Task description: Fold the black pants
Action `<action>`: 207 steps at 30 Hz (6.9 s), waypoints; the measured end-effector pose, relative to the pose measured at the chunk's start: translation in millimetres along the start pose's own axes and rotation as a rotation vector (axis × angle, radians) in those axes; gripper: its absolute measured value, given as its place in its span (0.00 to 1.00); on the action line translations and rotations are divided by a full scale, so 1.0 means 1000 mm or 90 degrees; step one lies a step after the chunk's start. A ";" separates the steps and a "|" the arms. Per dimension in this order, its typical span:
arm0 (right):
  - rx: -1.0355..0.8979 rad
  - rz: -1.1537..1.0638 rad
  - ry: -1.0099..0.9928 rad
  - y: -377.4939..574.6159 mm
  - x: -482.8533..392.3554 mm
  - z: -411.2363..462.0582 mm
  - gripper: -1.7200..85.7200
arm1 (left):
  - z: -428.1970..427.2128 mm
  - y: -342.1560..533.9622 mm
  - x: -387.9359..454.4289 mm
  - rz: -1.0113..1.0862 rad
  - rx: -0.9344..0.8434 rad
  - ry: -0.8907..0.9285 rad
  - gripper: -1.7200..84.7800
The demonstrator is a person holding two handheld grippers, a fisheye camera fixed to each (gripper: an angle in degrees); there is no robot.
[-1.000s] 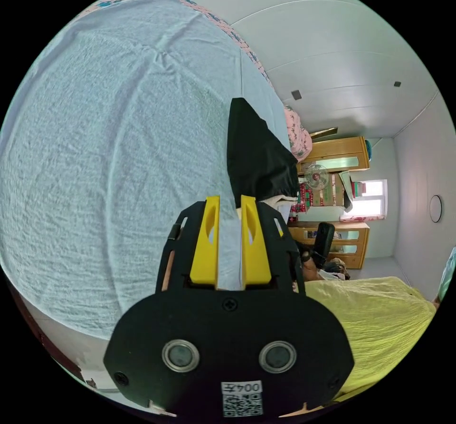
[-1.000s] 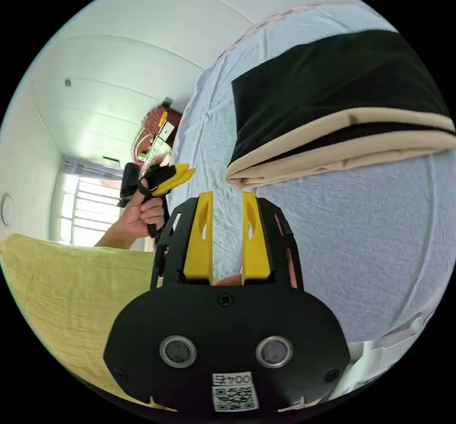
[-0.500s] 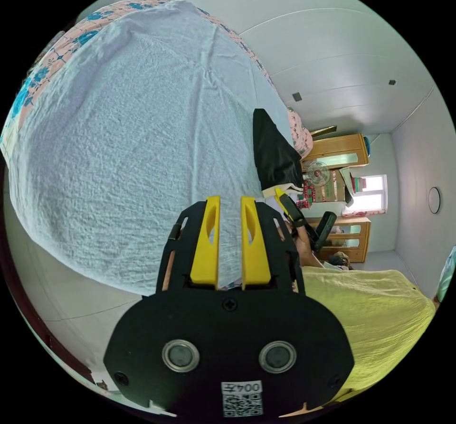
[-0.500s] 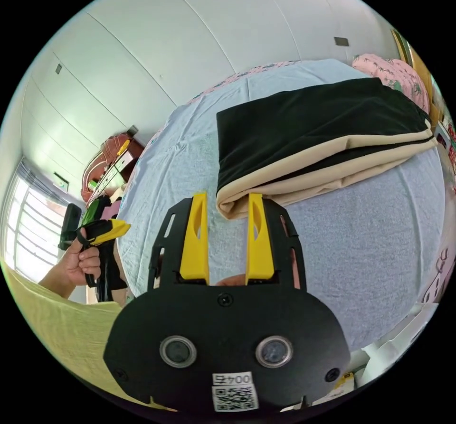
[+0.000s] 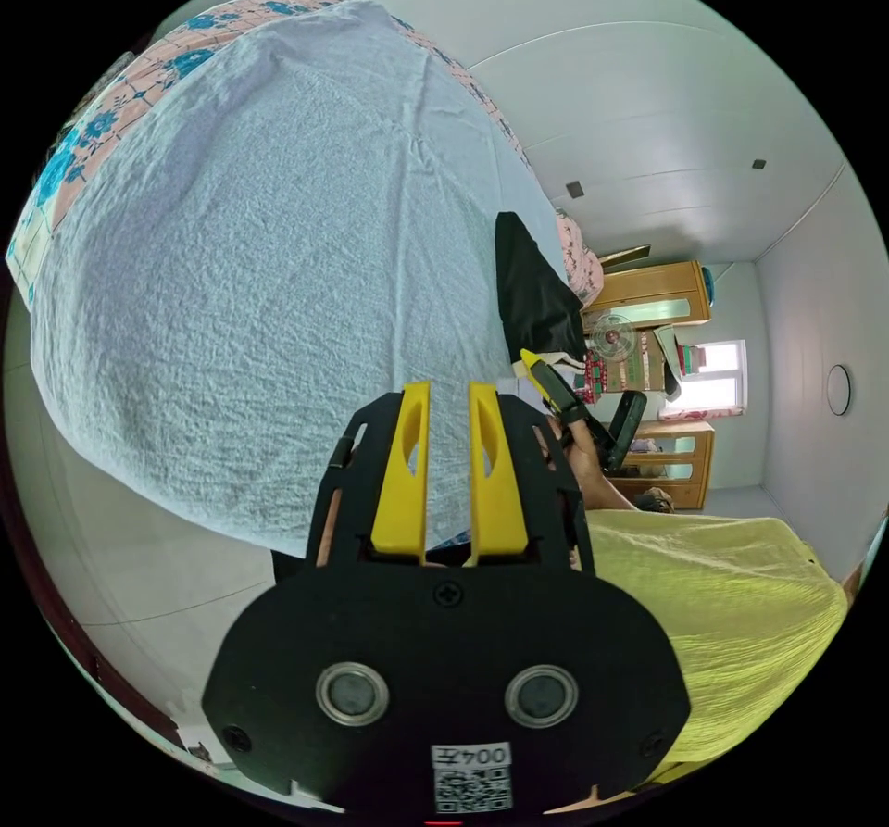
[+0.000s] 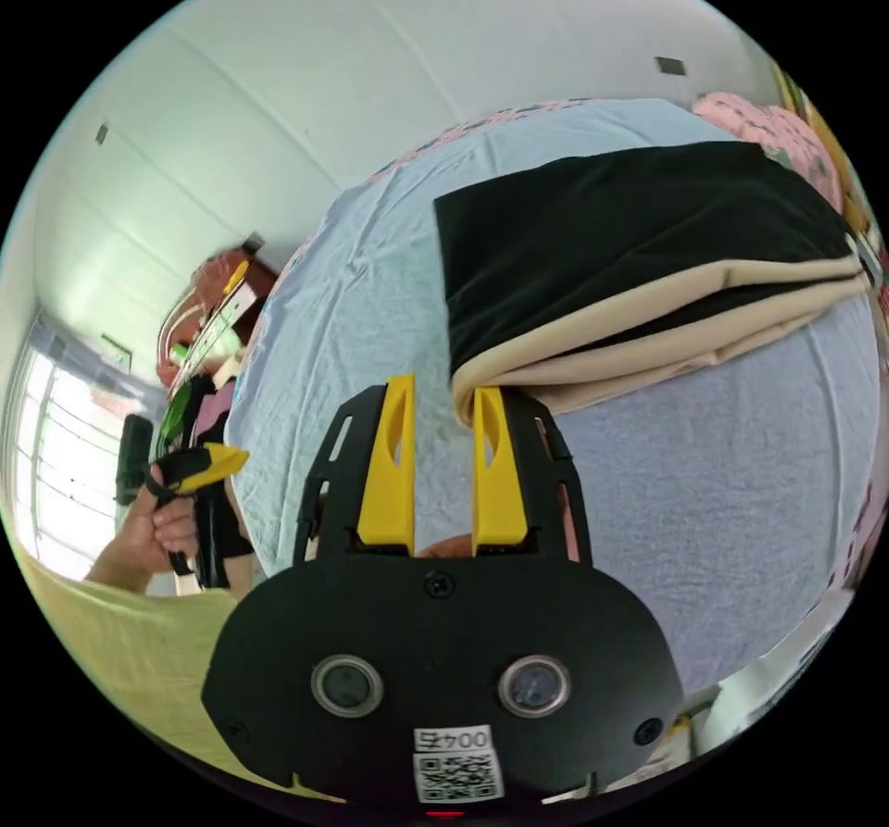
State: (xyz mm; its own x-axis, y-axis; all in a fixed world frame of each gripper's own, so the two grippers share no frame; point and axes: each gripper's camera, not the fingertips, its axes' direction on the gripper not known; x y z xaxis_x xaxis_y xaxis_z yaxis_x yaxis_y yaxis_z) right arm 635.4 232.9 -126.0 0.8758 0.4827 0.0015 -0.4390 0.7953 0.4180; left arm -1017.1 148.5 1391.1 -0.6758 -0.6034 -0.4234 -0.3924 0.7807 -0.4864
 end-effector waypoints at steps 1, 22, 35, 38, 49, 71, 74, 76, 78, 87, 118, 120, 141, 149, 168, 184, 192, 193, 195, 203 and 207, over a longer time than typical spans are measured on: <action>-0.027 -0.038 0.005 0.006 -0.011 0.009 0.14 | -0.003 0.000 -0.002 -0.006 0.002 0.005 0.10; -0.028 0.045 0.063 0.026 -0.009 0.053 0.05 | 0.010 -0.061 0.008 -0.003 -0.040 0.043 0.11; -0.089 0.077 -0.018 0.020 0.022 0.082 0.06 | 0.146 -0.227 0.100 0.089 -0.163 0.004 0.16; -0.095 0.081 -0.033 0.017 0.026 0.084 0.06 | 0.174 -0.254 0.109 0.085 -0.184 -0.035 0.17; -0.104 0.069 -0.063 0.002 0.031 0.085 0.05 | 0.198 -0.293 0.121 0.080 -0.188 -0.013 0.08; -0.151 -0.126 -0.118 -0.035 -0.056 0.034 0.06 | 0.063 -0.234 0.113 0.111 -0.117 0.046 0.06; -0.201 -0.185 -0.152 -0.032 -0.073 0.045 0.06 | 0.039 -0.212 0.090 0.110 -0.118 0.012 0.06; -0.252 -0.219 -0.173 -0.029 -0.080 0.064 0.06 | 0.033 -0.201 0.069 0.103 -0.125 -0.027 0.07; -0.294 -0.234 -0.180 -0.025 -0.083 0.089 0.07 | 0.032 -0.192 0.048 0.092 -0.136 -0.050 0.07; -0.378 -0.247 -0.218 -0.045 -0.064 0.087 0.13 | 0.019 -0.160 0.027 0.068 -0.092 0.021 0.12; -0.278 0.271 -0.220 -0.292 0.317 -0.059 0.13 | 0.047 0.157 0.194 -0.057 0.186 -0.177 0.09; -0.286 0.253 -0.209 -0.299 0.315 -0.058 0.10 | 0.048 0.163 0.198 -0.066 0.192 -0.175 0.09; -0.276 -0.031 -0.072 -0.315 0.295 -0.060 0.06 | 0.067 0.162 0.224 -0.037 0.207 -0.233 0.06; -0.257 0.033 -0.058 -0.321 0.316 -0.064 0.16 | 0.098 0.107 0.225 0.013 0.161 -0.244 0.04; -0.272 -0.016 -0.259 -0.453 0.321 -0.003 0.12 | 0.156 0.078 0.208 -0.001 0.038 -0.307 0.04; -0.234 -0.192 -0.166 -0.422 0.279 0.024 0.10 | 0.152 0.070 0.197 -0.027 0.045 -0.300 0.04; -0.215 -0.134 -0.154 -0.426 0.294 0.039 0.14 | 0.148 0.068 0.194 -0.027 0.041 -0.307 0.04; -0.224 -0.099 -0.169 -0.433 0.302 0.043 0.14 | 0.147 0.068 0.193 -0.028 0.042 -0.306 0.04; -0.239 -0.016 -0.216 -0.444 0.319 0.051 0.14 | 0.146 0.068 0.192 -0.030 0.043 -0.306 0.04; -0.277 0.124 -0.312 -0.468 0.343 0.090 0.03 | 0.140 0.070 0.189 -0.030 0.043 -0.308 0.04; -0.187 0.001 -0.252 -0.486 0.310 0.064 0.02 | 0.137 0.073 0.188 -0.026 0.049 -0.310 0.04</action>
State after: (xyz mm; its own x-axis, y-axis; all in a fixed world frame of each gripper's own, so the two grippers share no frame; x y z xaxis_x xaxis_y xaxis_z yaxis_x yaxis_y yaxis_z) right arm 1133.7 -27.6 -270.2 0.8588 0.3538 0.3705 -0.4292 0.8918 0.1432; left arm -1087.8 69.8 1171.2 -0.2843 -0.6533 -0.7017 -0.3532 0.7517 -0.5569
